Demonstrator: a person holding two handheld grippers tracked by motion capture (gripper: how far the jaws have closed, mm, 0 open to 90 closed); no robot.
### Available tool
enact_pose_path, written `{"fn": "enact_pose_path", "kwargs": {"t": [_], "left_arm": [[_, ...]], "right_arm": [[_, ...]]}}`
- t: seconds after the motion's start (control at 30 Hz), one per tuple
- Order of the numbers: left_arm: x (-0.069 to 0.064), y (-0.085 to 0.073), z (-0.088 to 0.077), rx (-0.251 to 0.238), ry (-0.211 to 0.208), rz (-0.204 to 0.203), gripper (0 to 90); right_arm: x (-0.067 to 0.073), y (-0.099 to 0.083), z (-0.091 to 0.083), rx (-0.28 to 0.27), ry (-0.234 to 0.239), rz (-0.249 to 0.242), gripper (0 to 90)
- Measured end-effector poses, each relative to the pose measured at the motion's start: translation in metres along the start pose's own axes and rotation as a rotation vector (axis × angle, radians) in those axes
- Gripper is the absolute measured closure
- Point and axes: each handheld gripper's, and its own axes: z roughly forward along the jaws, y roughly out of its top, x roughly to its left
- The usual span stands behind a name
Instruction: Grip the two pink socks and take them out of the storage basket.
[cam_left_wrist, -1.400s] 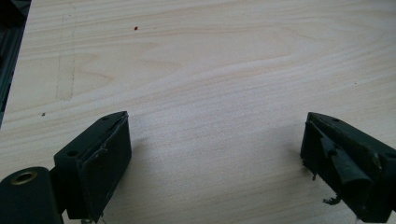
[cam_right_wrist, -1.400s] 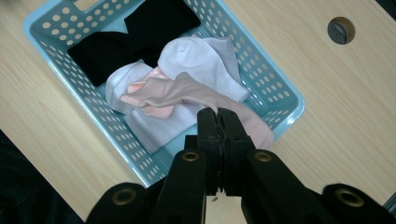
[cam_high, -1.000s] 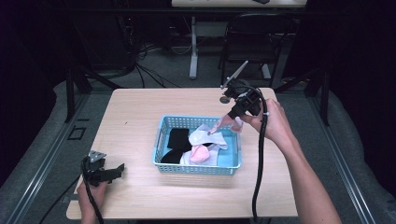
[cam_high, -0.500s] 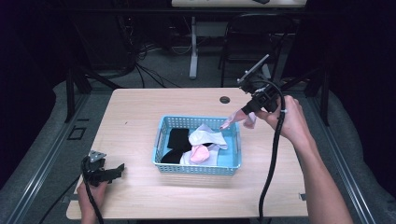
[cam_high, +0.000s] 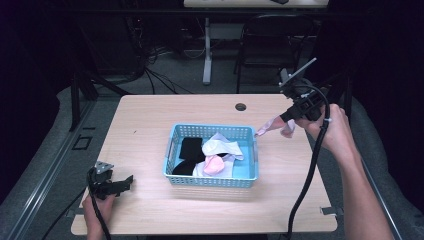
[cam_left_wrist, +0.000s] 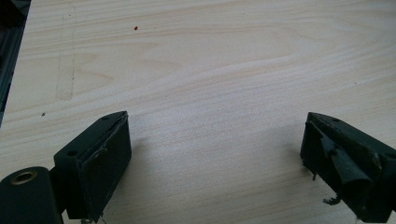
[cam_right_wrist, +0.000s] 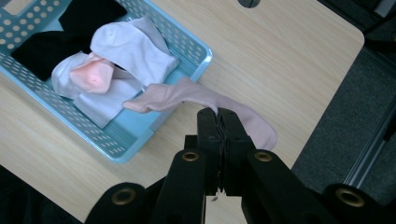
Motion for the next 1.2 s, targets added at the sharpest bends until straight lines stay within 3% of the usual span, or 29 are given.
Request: {"fn": "enact_pose_path", "kwargs": {"t": [0.4,0.7,0.93,1.2], "left_arm": [[0.0,0.0,0.0,0.0,0.0,0.0,8.7],[0.0,0.0,0.0,0.0,0.0,0.0,8.7],[0.0,0.0,0.0,0.0,0.0,-0.002,8.7],[0.0,0.0,0.0,-0.001,0.0,0.0,8.7]], "right_arm": [[-0.031,-0.027,0.012,0.022,-0.014,0.09,88.8],[-0.054,-0.055,0.049,0.097,-0.011,0.16,88.7],[-0.06,-0.067,0.076,0.15,-0.004,0.17,88.6],[-0.057,-0.073,0.108,0.209,0.01,0.164,88.5]]}}
